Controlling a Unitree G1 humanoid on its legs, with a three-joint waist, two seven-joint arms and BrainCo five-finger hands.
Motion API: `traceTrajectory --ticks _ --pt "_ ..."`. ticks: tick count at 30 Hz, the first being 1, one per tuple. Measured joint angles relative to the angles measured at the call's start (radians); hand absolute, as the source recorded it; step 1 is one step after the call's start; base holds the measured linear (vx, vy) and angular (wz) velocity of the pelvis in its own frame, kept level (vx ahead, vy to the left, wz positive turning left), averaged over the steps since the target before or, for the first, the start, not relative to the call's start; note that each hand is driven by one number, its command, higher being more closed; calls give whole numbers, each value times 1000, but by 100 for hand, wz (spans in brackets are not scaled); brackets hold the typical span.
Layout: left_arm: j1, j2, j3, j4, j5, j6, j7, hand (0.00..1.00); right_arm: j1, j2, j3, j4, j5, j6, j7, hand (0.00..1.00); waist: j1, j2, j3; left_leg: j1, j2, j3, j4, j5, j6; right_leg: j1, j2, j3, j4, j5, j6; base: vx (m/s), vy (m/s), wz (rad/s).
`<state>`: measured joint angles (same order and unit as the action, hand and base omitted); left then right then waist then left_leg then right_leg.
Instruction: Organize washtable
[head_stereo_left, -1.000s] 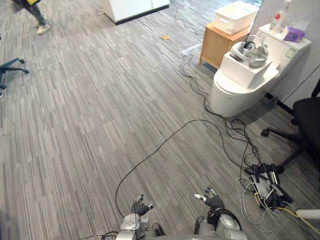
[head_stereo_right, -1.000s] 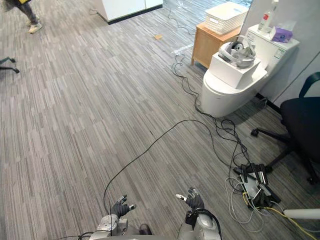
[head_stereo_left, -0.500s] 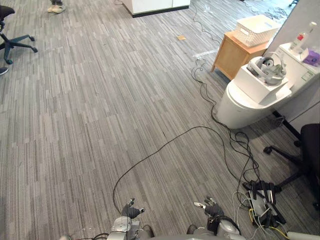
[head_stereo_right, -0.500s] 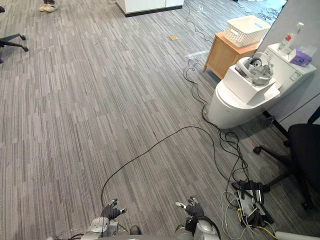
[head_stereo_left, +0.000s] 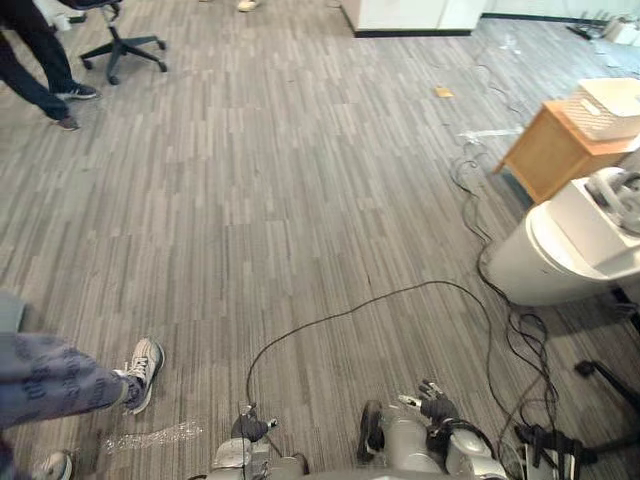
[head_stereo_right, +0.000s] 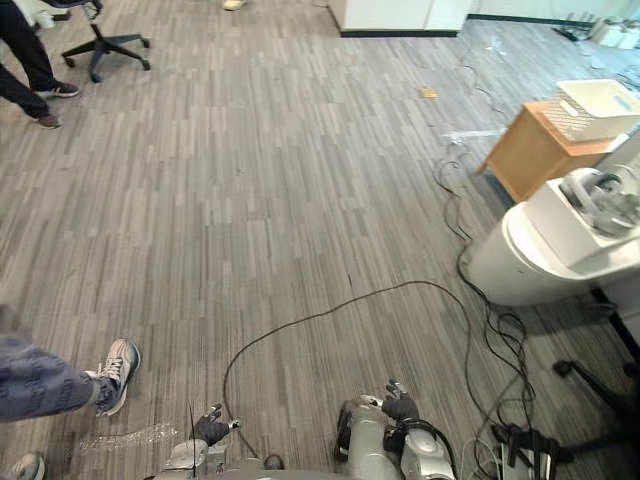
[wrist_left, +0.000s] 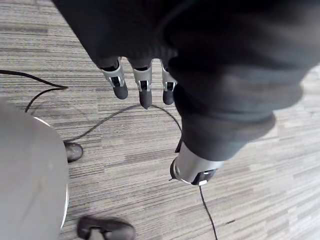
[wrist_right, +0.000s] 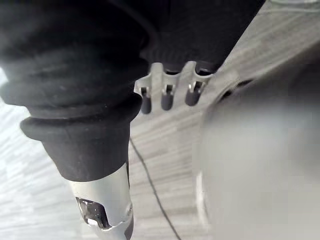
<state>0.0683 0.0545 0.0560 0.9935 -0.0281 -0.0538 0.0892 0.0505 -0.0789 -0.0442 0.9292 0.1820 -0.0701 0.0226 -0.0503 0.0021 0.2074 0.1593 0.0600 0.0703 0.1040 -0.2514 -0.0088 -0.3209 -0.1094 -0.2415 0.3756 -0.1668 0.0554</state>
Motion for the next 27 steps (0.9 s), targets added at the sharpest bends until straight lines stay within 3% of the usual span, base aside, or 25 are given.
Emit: traceTrajectory --ticks 2,3,4,5,7,10,12,13,16,17,18,19,20,22,23,24,25,26,27 --pt "27 -6 58 -6 -1 0 -1 0 12 19 -9 -13 -7 1 0 0 -4 -15 -15 15 21 -21 73 -36 -61 21 7 -5 -5 91 -60 512 -246 80" --pt "24 -15 75 -12 -1 0 -1 0 13 15 -8 -16 -14 2 0 0 -1 -11 -13 -25 37 -7 159 -42 -75 27 14 -14 5 82 -67 448 -247 42" --pt "22 -32 113 -38 -2 0 -2 0 18 8 -3 -35 -28 4 1 0 10 1 -5 -127 72 34 401 -28 -109 59 26 -27 2 56 -90 464 -255 7" --pt "32 -48 153 -70 -4 -1 -1 0 21 -7 8 -56 -28 6 0 0 15 24 8 -218 142 71 660 48 -151 111 54 -25 -9 28 -110 471 -235 -15" --pt "34 -59 170 -89 -21 -1 -1 0 23 -9 7 -55 -27 9 -8 0 25 33 17 -279 234 153 873 36 -137 220 90 3 -42 5 -137 468 -155 -54" --pt "32 -61 171 -116 -41 -9 -1 0 36 2 7 -66 -27 10 -20 0 32 24 18 -356 256 224 886 22 -113 336 96 33 -136 -28 -134 427 -107 -35" --pt "28 -59 171 -125 -42 -20 -1 0 35 5 6 -67 -29 13 -21 0 46 21 18 -439 239 278 726 12 -95 401 94 46 -212 -21 -111 399 50 -19" --pt "25 -57 170 -124 -47 -20 -1 0 25 7 4 -37 -37 13 -22 0 63 20 18 -477 178 290 471 24 -96 455 84 54 -271 -18 -95 384 92 -18" --pt "24 -58 166 -124 -50 -22 0 0 13 11 5 0 -44 14 -23 0 73 11 14 -481 105 276 159 126 -96 513 66 60 -333 -31 -56 385 159 -15" --pt "24 -56 159 -121 -52 -22 1 0 11 13 8 17 -62 14 -23 0 80 11 12 -496 90 259 127 189 -68 547 62 67 -351 -50 -29 580 332 -35" --pt "23 -50 150 -120 -50 -23 0 0 13 25 9 36 -74 14 -23 0 91 -13 -11 -496 59 241 148 260 10 565 32 84 -353 -74 -1 496 298 -33" --pt "23 -41 150 -119 -47 -22 0 0 13 32 9 41 -76 16 -23 0 93 -31 -23 -501 41 237 163 256 38 564 16 87 -341 -82 9 551 280 -15" --pt "20 -25 143 -118 -48 -22 0 0 18 48 11 45 -78 15 -21 0 88 -59 -38 -516 19 235 207 224 72 540 -13 97 -274 -82 10 560 260 -1" --pt "18 -13 141 -108 -47 -20 0 0 19 54 9 56 -82 15 -18 0 90 -82 -52 -498 -12 230 260 182 93 452 -55 150 -29 -76 16 603 314 7" --pt "16 -8 136 -99 -47 -19 0 0 19 53 9 61 -85 15 -17 0 87 -87 -54 -476 -26 228 262 158 99 420 -70 168 68 -56 43 548 310 28" --pt "12 3 117 -80 -47 -14 0 0 19 51 6 67 -92 15 -17 0 76 -89 -54 -422 -53 214 256 114 105 360 -87 208 271 6 127 547 291 38" --pt "13 9 103 -70 -46 -9 1 0 18 46 3 66 -97 14 -13 0 63 -77 -47 -357 -69 200 247 78 115 293 -81 231 457 9 143 553 274 32" --pt "15 8 103 -64 -46 -6 3 0 18 40 3 66 -97 13 -10 0 64 -73 -44 -317 -74 197 235 62 119 260 -78 226 530 -2 125 541 235 6" --pt "22 6 99 -54 -45 -2 6 0 18 27 7 63 -98 12 2 0 66 -61 -38 -224 -78 196 193 44 121 194 -63 196 610 -44 64 523 209 -5"
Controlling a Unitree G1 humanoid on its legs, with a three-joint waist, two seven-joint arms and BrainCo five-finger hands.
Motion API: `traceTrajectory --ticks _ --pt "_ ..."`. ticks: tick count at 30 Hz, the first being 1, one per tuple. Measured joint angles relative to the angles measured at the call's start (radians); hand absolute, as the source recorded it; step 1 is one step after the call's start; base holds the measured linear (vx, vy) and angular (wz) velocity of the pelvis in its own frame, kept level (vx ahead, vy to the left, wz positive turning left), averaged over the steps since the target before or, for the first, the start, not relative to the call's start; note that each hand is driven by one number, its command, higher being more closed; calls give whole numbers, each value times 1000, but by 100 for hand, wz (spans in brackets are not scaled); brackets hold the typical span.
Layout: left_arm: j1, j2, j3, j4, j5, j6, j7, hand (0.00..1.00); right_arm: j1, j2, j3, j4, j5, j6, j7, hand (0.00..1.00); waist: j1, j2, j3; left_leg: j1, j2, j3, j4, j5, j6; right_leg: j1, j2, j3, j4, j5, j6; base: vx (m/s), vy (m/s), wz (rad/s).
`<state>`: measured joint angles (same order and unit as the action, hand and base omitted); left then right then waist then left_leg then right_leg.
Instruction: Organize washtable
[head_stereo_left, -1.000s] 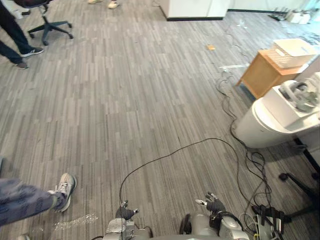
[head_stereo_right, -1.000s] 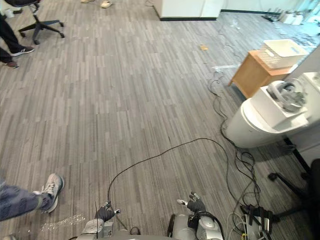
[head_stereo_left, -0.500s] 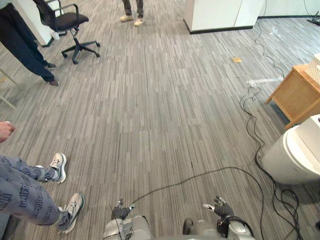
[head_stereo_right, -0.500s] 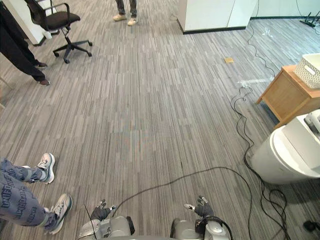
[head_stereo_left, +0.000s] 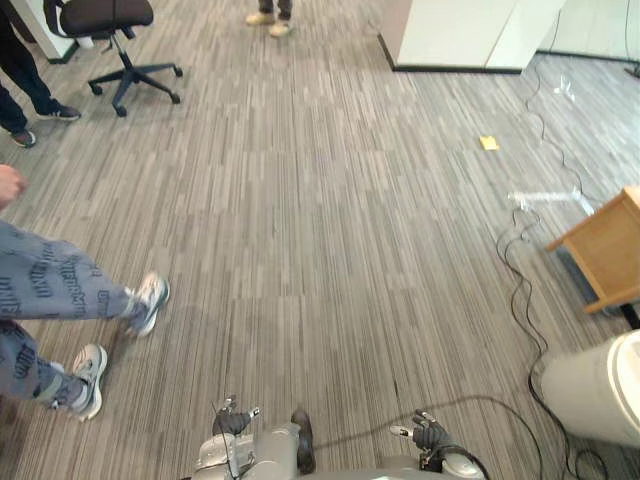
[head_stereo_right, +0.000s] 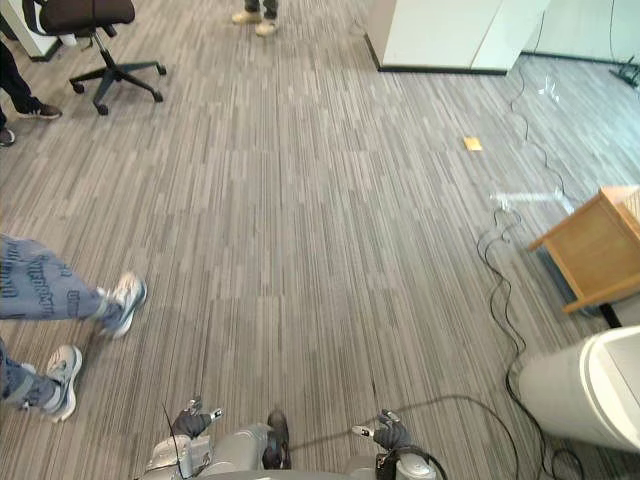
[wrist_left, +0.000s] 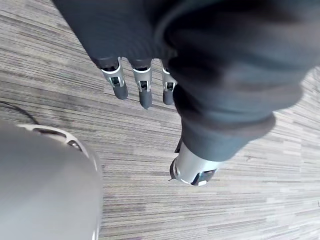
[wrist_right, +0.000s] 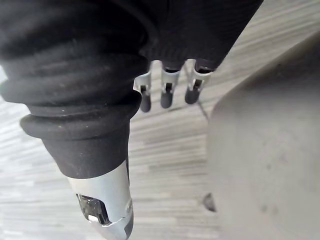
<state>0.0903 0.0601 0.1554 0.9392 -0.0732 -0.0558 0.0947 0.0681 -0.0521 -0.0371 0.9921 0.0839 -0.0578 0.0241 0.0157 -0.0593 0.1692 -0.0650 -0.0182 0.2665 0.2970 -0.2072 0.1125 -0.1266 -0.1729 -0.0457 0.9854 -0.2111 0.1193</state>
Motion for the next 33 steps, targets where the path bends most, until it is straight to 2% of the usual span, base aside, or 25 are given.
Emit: traceTrajectory --ticks 2,4,6,7,8,9,10,11,12,13,15,17,18,20,21,23,24,25,26,28,29,30,31,32,33 --pt "-2 0 -22 16 3 2 0 0 4 -7 -3 -30 5 -9 1 0 -16 17 8 128 0 -20 -92 -9 -2 -117 37 -93 -37 -75 -71 535 184 17" --pt "-10 -4 -43 30 7 2 -1 0 -11 -5 -6 -45 7 -15 3 0 -42 20 11 193 0 -57 -150 -17 -10 -219 65 -180 -222 -84 -75 514 82 65" --pt "-24 -7 -50 41 9 3 -1 0 -22 -5 -8 -50 20 -14 4 0 -55 23 14 253 -3 -99 -194 -35 -42 -270 87 -212 -504 2 -77 628 31 78" --pt "-18 -7 -54 44 12 3 -1 0 -22 0 -24 -51 23 -12 3 0 -57 24 16 299 -4 -118 -212 -57 -78 -272 108 -198 -670 82 -76 623 -19 82" --pt "-3 -7 -51 44 18 2 -2 0 -21 5 -36 -49 24 -11 2 0 -56 23 15 343 -4 -138 -198 -86 -117 -271 113 -184 -693 118 -104 661 -43 89" --pt "3 -7 -44 39 21 1 -3 0 -20 8 -41 -45 23 -9 2 0 -56 20 13 352 -5 -151 -159 -102 -128 -261 114 -185 -681 130 -127 753 -121 121" --pt "15 -19 -8 24 33 2 -3 0 -17 7 -45 -46 22 -3 1 0 -62 24 15 314 6 -170 40 -123 -154 -218 107 -168 -647 263 -204 894 -177 108" --pt "17 -42 14 12 40 2 -2 0 -16 -6 -40 -59 21 -2 3 0 -56 51 14 249 48 -160 239 -105 -179 -187 118 -193 -615 233 -181 885 -181 95" --pt "28 -58 27 -1 39 1 -2 0 -14 -18 -38 -70 19 0 2 0 -54 82 13 188 92 -143 385 -57 -199 -155 137 -199 -624 205 -185 724 -105 25" --pt "48 -90 68 -28 36 1 -2 0 -13 -38 -35 -86 18 3 0 0 -42 124 20 84 187 -106 621 76 -199 -96 177 -198 -655 166 -201 580 -46 -10" --pt "38 -104 77 -47 37 1 -4 0 -13 -40 -41 -91 22 13 -2 0 -25 137 31 -13 274 -35 785 26 -187 9 210 -184 -703 116 -217 683 -53 -26" --pt "40 -83 71 -63 38 -4 -8 0 -7 -19 -41 -85 29 22 -2 0 -22 100 39 -90 279 21 745 -24 -177 129 201 -161 -774 92 -207 635 -69 -23" --pt "38 -73 70 -72 37 -15 -7 0 -7 -8 -41 -69 33 22 -2 0 -6 83 35 -144 270 56 650 -48 -155 191 190 -140 -825 87 -197 607 -26 -43" --pt "32 -66 60 -83 36 -26 -8 0 -26 2 -46 -41 33 24 -3 0 8 68 37 -213 205 64 375 -40 -163 269 168 -113 -897 81 -183 705 62 -52" --pt "26 -66 48 -84 35 -34 -8 0 -40 5 -48 -15 32 23 -3 0 18 73 37 -246 155 43 71 22 -193 319 150 -86 -947 66 -159 692 188 -63" --pt "19 -77 38 -85 30 -37 -8 0 -42 3 -45 -2 30 23 -3 0 42 96 28 -299 160 20 -79 67 -216 356 157 -56 -989 43 -132 468 198 -67" --pt "15 -77 36 -85 15 -40 -9 0 -41 5 -44 9 28 23 -3 0 56 96 26 -320 164 5 -97 122 -187 401 148 -33 -998 5 -118 510 303 -55" --pt "14 -70 36 -85 8 -41 -9 0 -38 13 -45 18 27 24 -4 0 60 72 13 -318 149 7 -64 199 -153 421 118 -20 -991 -26 -121 777 418 -45" --pt "15 -57 34 -80 7 -37 -8 0 -31 31 -45 17 26 22 -2 0 49 45 -12 -323 118 6 -38 230 -104 406 88 -4 -941 -35 -127 680 349 -27" --pt "13 -41 33 -77 6 -35 -9 0 -22 46 -51 21 24 17 0 0 50 10 -25 -311 68 3 3 231 -24 337 44 21 -747 -35 -121 818 417 -9" --pt "1 -20 21 -54 6 -30 -9 0 -22 50 -64 25 23 18 0 0 43 -13 -25 -276 44 1 32 167 -14 262 14 41 -521 -2 -49 675 349 19" --pt "-6 -9 10 -39 6 -26 -9 0 -23 49 -65 25 23 19 0 0 35 -19 -24 -253 32 -2 45 136 -7 216 7 66 -383 43 23 645 295 52" --pt "-14 7 -8 -16 6 -15 -9 0 -23 45 -65 25 22 17 1 0 16 -26 -18 -196 7 -18 63 80 3 138 5 102 -146 102 116 627 267 50" --pt "-17 9 -10 -2 6 -4 -8 0 -23 39 -65 20 21 17 2 0 8 -19 -8 -109 -11 -28 47 37 10 77 -5 87 7 82 78 747 309 38" --pt "-14 7 -11 3 7 1 -7 0 -23 35 -65 16 20 17 2 0 6 -13 -4 -59 -16 -31 27 19 16 48 -7 63 48 62 42 596 220 7"
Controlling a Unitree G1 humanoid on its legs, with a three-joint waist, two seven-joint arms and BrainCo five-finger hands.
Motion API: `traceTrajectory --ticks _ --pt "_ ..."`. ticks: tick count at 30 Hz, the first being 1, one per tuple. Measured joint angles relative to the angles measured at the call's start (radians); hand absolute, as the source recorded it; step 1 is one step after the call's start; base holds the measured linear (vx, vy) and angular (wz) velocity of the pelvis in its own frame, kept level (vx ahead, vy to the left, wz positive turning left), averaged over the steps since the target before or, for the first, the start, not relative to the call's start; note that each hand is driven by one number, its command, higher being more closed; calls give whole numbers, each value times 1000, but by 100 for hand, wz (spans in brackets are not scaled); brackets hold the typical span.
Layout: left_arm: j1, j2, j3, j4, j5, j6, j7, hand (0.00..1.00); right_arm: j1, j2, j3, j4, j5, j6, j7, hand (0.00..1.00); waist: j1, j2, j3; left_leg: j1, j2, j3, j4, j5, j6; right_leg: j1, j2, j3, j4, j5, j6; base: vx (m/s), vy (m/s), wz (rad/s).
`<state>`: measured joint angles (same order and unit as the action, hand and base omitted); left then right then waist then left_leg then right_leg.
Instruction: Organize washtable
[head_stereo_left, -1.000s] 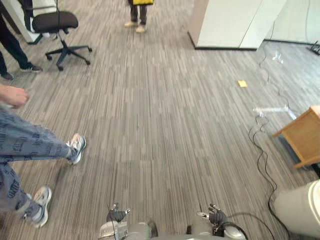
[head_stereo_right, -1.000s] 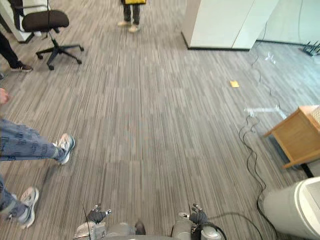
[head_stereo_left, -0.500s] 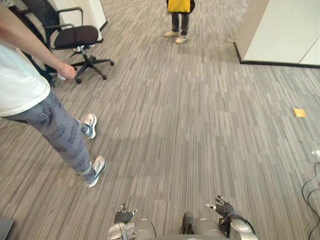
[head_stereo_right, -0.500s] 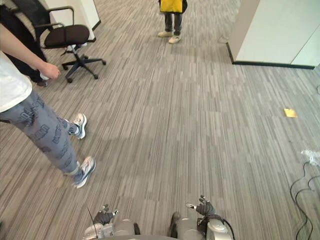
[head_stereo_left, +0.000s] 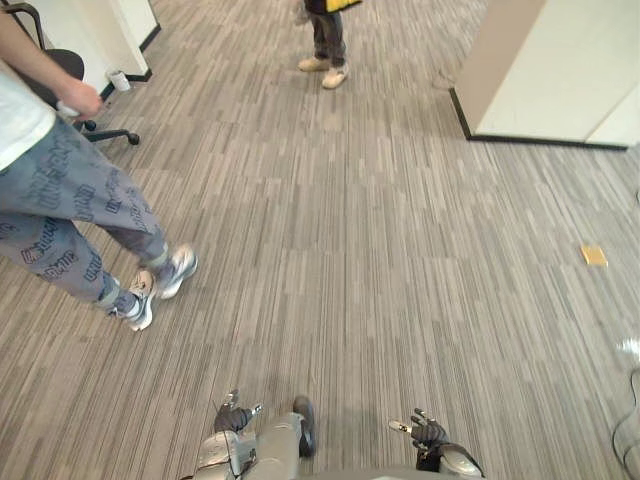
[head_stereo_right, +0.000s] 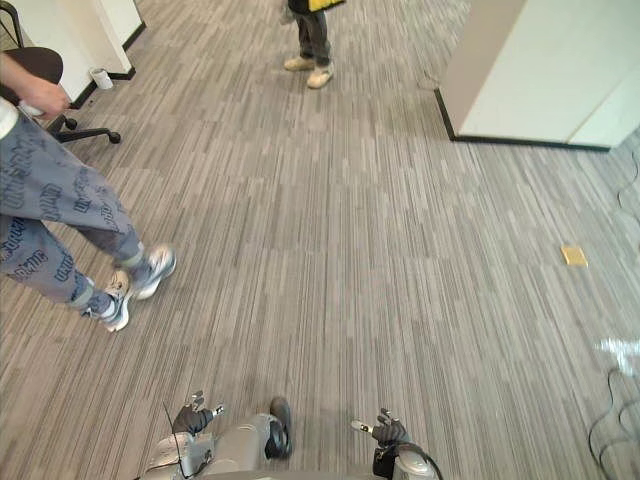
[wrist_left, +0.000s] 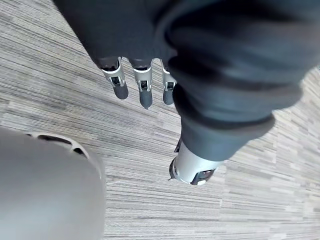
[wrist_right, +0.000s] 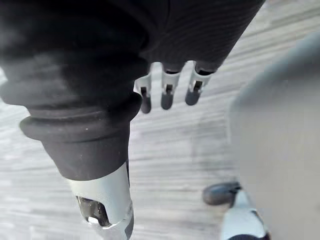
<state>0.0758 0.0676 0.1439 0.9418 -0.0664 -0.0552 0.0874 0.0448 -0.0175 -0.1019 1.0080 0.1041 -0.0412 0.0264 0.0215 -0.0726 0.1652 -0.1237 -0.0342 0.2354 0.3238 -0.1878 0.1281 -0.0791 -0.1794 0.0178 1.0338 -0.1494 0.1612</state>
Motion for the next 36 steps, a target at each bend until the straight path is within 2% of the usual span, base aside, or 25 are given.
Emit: traceTrajectory --ticks 2,5,7,9,11,12,13,14,15,16,18,20,22,23,24,25,26,27,28,29,30,31,33,34,36 --pt "10 -6 -43 11 1 3 0 0 1 -22 2 -16 0 -13 0 0 -12 30 9 192 -2 -24 -116 -35 -1 -129 21 -131 -13 -87 -105 567 189 4" --pt "-26 -8 -94 37 4 3 0 0 6 -30 -16 -36 12 -23 2 0 -40 37 20 303 -2 -72 -187 -59 -8 -264 41 -273 -257 -119 -128 566 91 59" --pt "-37 -12 -117 46 34 3 -1 0 -9 -27 -15 -45 12 -24 2 0 -66 36 25 391 -5 -118 -245 -86 -48 -313 75 -358 -696 18 -121 709 29 82" --pt "-26 -11 -124 45 43 1 -1 0 -12 -21 -13 -41 9 -21 0 0 -62 15 36 472 -19 -153 -246 -121 -105 -322 78 -366 -818 72 -139 838 -52 80" --pt "-12 -15 -110 46 45 1 -1 0 -10 -23 -17 -46 6 -21 2 0 -70 29 27 497 -2 -195 -109 -161 -142 -324 99 -305 -730 167 -260 808 -106 74" --pt "-10 -19 -104 46 46 1 0 0 -9 -26 -21 -52 7 -21 3 0 -71 41 25 468 15 -198 -15 -159 -150 -312 98 -317 -705 181 -260 948 -166 50" --pt "-6 -42 -63 42 53 1 -1 0 -8 -43 -18 -79 5 -20 7 0 -72 92 43 373 82 -176 307 -83 -245 -239 124 -354 -682 193 -262 772 -119 24" --pt "3 -57 -42 41 52 2 -1 0 -7 -57 -11 -90 4 -17 6 0 -67 126 46 325 124 -161 434 1 -265 -208 152 -353 -684 162 -267 922 -102 2" --pt "16 -65 -16 34 43 2 -1 0 -7 -64 -5 -93 4 -16 6 0 -61 134 49 289 159 -148 518 54 -278 -188 172 -346 -689 144 -275 621 -25 -44" --pt "21 -82 25 8 39 2 -1 0 -11 -70 0 -91 4 -8 -5 0 -55 159 53 170 264 -57 760 23 -231 -100 214 -324 -695 74 -280 755 -50 -41" --pt "23 -57 21 -12 39 1 -4 0 -6 -54 1 -77 5 6 -4 0 -51 119 68 81 286 12 779 -22 -201 37 214 -293 -769 37 -267 779 -63 -39" --pt "20 -43 23 -34 37 -7 -3 0 -6 -41 1 -35 8 7 -4 0 -26 81 57 -34 270 92 581 -85 -179 170 199 -235 -889 43 -249 731 -12 -71" --pt "15 -46 18 -50 37 -17 -6 0 -11 -38 -1 -31 10 8 -5 0 -10 79 59 -119 218 88 333 -81 -178 244 176 -188 -955 28 -220 628 118 -73" --pt "13 -48 11 -50 37 -22 -8 0 -13 -38 -2 -19 9 7 -5 0 -4 83 57 -142 174 36 84 -26 -214 285 156 -155 -984 13 -198 606 191 -75" --pt "15 -50 5 -50 37 -22 -9 0 -15 -43 0 -13 9 5 -5 0 -3 93 51 -152 169 10 -16 3 -237 298 156 -142 -1000 3 -187 582 270 -87" --pt "14 -53 3 -50 28 -26 -14 0 -19 -50 6 3 4 7 -5 0 4 109 47 -188 174 -27 -57 95 -248 331 158 -106 -1021 -25 -159 605 347 -93" --pt "16 -53 2 -45 28 -27 -14 0 -16 -46 20 4 4 7 -6 0 7 103 30 -179 151 -46 -27 185 -211 347 136 -70 -1005 -62 -153 617 378 -95" --pt "16 -51 2 -47 28 -29 -16 0 -15 -41 22 4 3 6 -6 0 6 85 24 -175 137 -51 -13 186 -197 338 116 -55 -971 -79 -159 647 392 -78" --pt "17 -38 -1 -43 31 -28 -17 0 -11 -26 23 -7 2 3 -4 0 -6 61 9 -176 113 -39 21 146 -136 281 85 -32 -847 -98 -161 511 307 -49" --pt "16 -31 -4 -36 29 -27 -19 0 -6 -21 23 -13 2 -1 -3 0 -11 53 7 -170 104 -33 38 127 -109 245 72 -26 -756 -108 -144 734 404 -48" --pt "1 -5 -21 -21 28 -24 -20 0 -7 -10 22 -13 0 -6 -4 0 -8 13 13 -118 81 4 58 69 -74 129 29 0 -440 -93 -87 713 363 -31" --pt "-12 10 -35 -8 29 -13 -20 0 -10 -9 24 -10 -2 -1 -2 0 -11 -3 24 -61 63 18 58 35 -56 61 2 9 -253 -51 -24 588 290 -24" --pt "-19 21 -67 20 30 5 -18 0 -10 -15 27 -14 -6 0 -1 0 -24 6 36 72 48 23 31 -18 -33 -1 -35 -64 -41 -69 -62 553 218 -10" --pt "-13 21 -75 27 30 7 -16 0 -10 -27 49 -15 -11 -2 -2 0 -26 14 40 175 48 26 -34 -28 -30 -34 -31 -129 -20 -105 -111 636 232 -13" --pt "-7 20 -90 34 30 8 -14 0 -10 -34 70 -26 -23 -11 -2 0 -37 25 40 274 53 29 -119 -27 -31 -95 -13 -215 -77 -140 -136 446 128 -9"
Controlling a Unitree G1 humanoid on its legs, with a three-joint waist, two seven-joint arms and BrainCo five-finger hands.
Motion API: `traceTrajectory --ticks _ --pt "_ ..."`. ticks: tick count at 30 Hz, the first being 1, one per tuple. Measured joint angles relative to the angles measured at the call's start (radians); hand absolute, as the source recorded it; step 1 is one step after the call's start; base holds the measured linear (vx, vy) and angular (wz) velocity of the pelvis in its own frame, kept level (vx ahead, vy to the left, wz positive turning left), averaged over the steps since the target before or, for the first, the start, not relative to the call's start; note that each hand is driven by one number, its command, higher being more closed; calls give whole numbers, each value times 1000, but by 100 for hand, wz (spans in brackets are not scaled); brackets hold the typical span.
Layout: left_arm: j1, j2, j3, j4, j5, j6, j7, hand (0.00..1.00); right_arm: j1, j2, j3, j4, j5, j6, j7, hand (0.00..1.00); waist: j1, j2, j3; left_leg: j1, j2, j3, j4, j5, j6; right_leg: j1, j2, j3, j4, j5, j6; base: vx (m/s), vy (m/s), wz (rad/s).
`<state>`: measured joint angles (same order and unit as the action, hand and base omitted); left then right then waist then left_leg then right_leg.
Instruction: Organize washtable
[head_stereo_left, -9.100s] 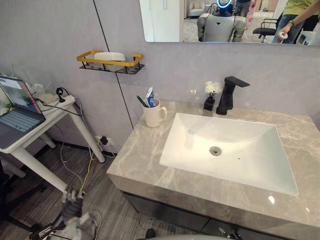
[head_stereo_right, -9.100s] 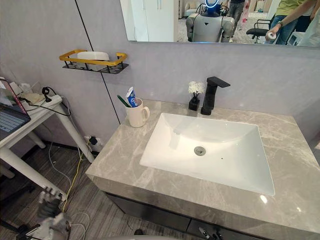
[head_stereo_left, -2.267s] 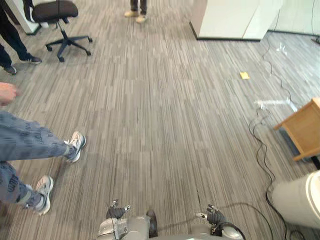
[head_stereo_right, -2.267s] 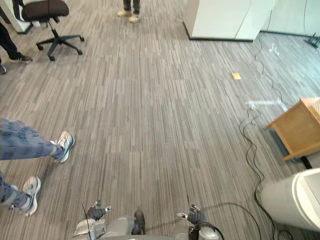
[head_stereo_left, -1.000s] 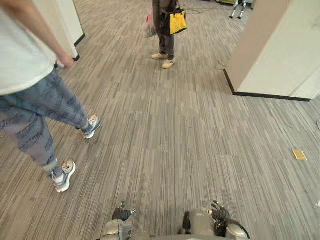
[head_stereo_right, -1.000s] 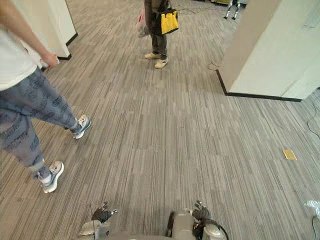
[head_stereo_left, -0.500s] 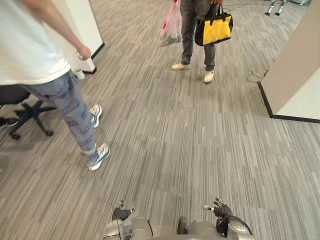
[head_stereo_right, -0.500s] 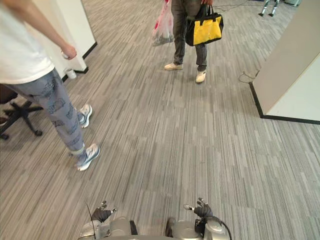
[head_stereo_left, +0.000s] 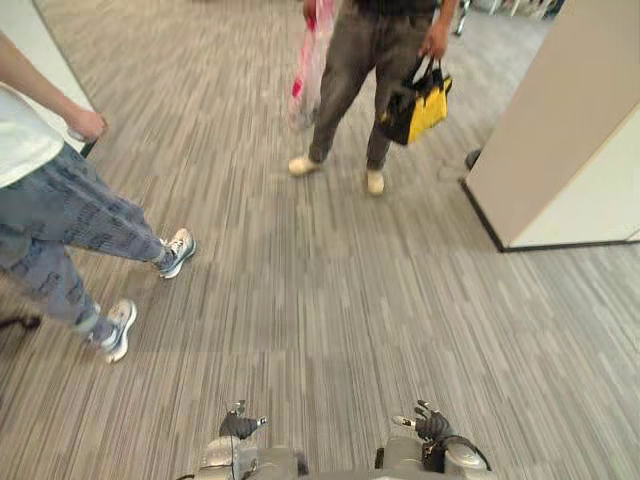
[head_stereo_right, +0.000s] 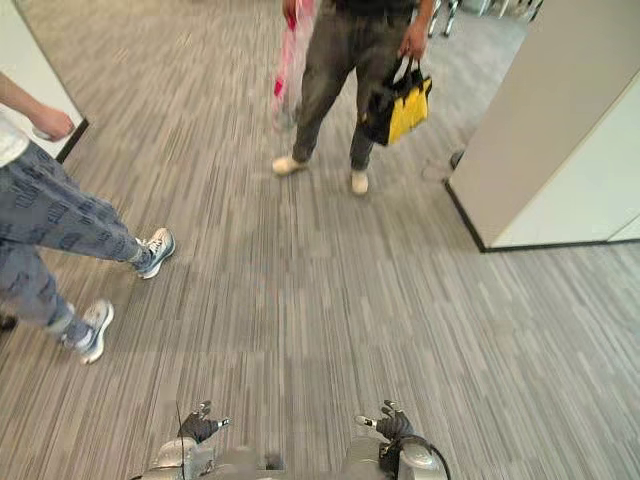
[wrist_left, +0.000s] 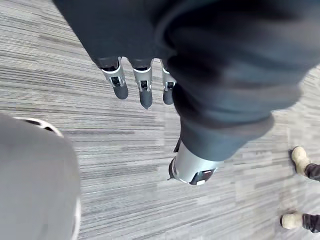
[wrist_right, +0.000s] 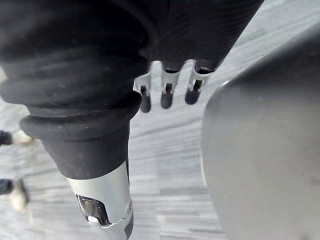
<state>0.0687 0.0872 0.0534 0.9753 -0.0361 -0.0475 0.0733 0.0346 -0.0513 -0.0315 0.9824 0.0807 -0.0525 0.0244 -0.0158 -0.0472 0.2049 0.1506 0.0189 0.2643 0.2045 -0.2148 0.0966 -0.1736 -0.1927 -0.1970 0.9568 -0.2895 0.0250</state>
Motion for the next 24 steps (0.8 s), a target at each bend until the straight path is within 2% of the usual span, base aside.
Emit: traceTrajectory --ticks 1,2,3,4,5,6,7,8,9,10,11,12,13,14,15,16,17,18,19,20,21,22,23,24 --pt "-5 -4 -18 3 1 0 -1 0 1 -5 -1 -19 -9 -6 0 0 -9 3 3 58 -1 8 -59 -1 -1 -86 20 -54 -114 -4 1 501 108 -3" --pt "-10 -6 -22 5 1 0 -1 0 0 -7 -3 -26 -9 -7 0 0 -16 6 5 72 -2 9 -77 -2 -3 -118 29 -73 -175 0 -1 603 100 1" --pt "-10 -10 -24 7 2 0 -1 0 -9 -8 -3 -42 -10 -10 0 0 -31 13 10 100 -1 11 -110 -3 -4 -169 52 -100 -337 36 0 500 48 10" --pt "-9 -16 -25 8 3 0 -1 0 -10 -8 -4 -54 -9 -12 -1 0 -38 19 15 133 -2 12 -136 -11 -19 -187 78 -116 -548 123 5 626 33 17" --pt "-7 -16 -25 8 7 0 -1 0 -9 -6 -4 -57 -10 -11 -2 0 -41 17 15 159 -7 10 -144 -30 -55 -184 99 -114 -687 192 6 542 8 18" --pt "-4 -14 -24 8 10 0 -1 0 -9 -5 -4 -57 -10 -10 -2 0 -39 14 18 181 -12 9 -149 -44 -78 -184 106 -100 -737 221 4 602 -27 19" --pt "12 -11 -18 8 10 0 -1 0 -3 1 -5 -58 -11 -10 -4 0 -38 4 15 236 -27 3 -151 -70 -117 -182 109 -76 -743 231 -5 647 -66 32" --pt "26 -20 -7 7 12 0 -1 0 0 3 -8 -76 -12 -8 -2 0 -50 12 12 254 -17 -25 -94 -94 -139 -199 114 -35 -650 295 -82 659 -94 40" --pt "30 -24 4 3 15 -1 -3 0 4 4 -8 -86 -13 -7 -1 0 -54 13 10 241 -8 -38 -38 -96 -143 -202 107 -34 -608 299 -86 649 -175 54" --pt "32 -31 17 -5 20 -1 -3 0 20 2 -10 -110 -13 -7 -1 0 -55 18 6 169 34 -54 178 -93 -149 -179 99 -55 -563 303 -88 607 -218 47" --pt "38 -62 44 -23 25 0 -4 0 36 -21 -9 -149 -13 -7 -1 0 -54 73 9 57 119 -59 465 -35 -201 -134 130 -83 -557 271 -94 606 -218 31" --pt "45 -76 64 -35 25 -1 -4 0 39 -32 -7 -161 -13 -6 -2 0 -49 99 8 2 166 -57 590 40 -202 -111 157 -84 -560 245 -106 776 -197 -14" --pt "57 -102 104 -68 23 -1 -5 0 39 -43 -8 -168 -12 4 -9 0 -35 119 15 -99 265 -32 822 99 -213 -49 205 -74 -563 191 -124 670 -136 -35" --pt "58 -99 107 -77 23 -1 -7 0 39 -42 -8 -165 -12 8 -13 0 -33 122 16 -127 285 -18 874 78 -212 -17 214 -67 -567 172 -130 665 -122 -35" --pt "58 -89 106 -83 22 -2 -6 0 42 -36 -8 -158 -12 15 -23 0 -30 104 28 -166 297 -2 903 48 -212 38 214 -57 -583 145 -128 600 -96 -14" --pt "57 -80 104 -86 18 -7 -6 0 44 -30 -7 -137 -11 19 -25 0 -26 84 29 -222 293 29 867 17 -208 125 213 -45 -642 131 -120 585 -93 -10" --pt "58 -80 105 -93 14 -8 -6 0 47 -26 -7 -124 -11 19 -26 0 -24 75 25 -246 287 47 819 1 -202 163 211 -39 -676 141 -106 674 -96 -18" --pt "58 -71 104 -102 9 -10 -6 0 42 -22 -7 -100 -11 19 -26 0 -18 64 23 -281 260 84 662 -21 -190 228 205 -25 -732 144 -95 520 -32 -38" --pt "57 -72 102 -106 9 -17 -6 0 35 -22 -8 -83 -12 19 -26 0 -11 66 24 -311 222 84 460 -23 -189 281 204 -4 -780 140 -85 518 1 -48" --pt "56 -73 102 -107 9 -19 -5 0 31 -22 -8 -72 -12 19 -27 0 -7 66 24 -320 200 67 341 -15 -198 304 203 10 -799 136 -79 527 65 -68" --pt "52 -75 102 -107 8 -22 -5 0 29 -22 -8 -56 -13 18 -27 0 4 66 23 -335 163 12 123 24 -221 346 203 41 -832 128 -65 520 132 -67" --pt "48 -75 101 -106 8 -23 -5 0 31 -24 -8 -44 -13 17 -29 0 10 70 21 -350 150 -36 23 55 -233 373 208 60 -861 119 -50 502 163 -85" --pt "45 -76 96 -106 8 -25 -5 0 30 -29 -9 -24 -13 18 -31 0 20 76 17 -379 147 -71 -28 78 -234 409 211 80 -884 101 -28 383 177 -72" --pt "42 -75 94 -105 8 -25 -5 0 31 -29 -9 -20 -13 18 -34 0 27 76 16 -384 147 -74 -21 104 -211 426 206 95 -886 85 -19 521 314 -83"
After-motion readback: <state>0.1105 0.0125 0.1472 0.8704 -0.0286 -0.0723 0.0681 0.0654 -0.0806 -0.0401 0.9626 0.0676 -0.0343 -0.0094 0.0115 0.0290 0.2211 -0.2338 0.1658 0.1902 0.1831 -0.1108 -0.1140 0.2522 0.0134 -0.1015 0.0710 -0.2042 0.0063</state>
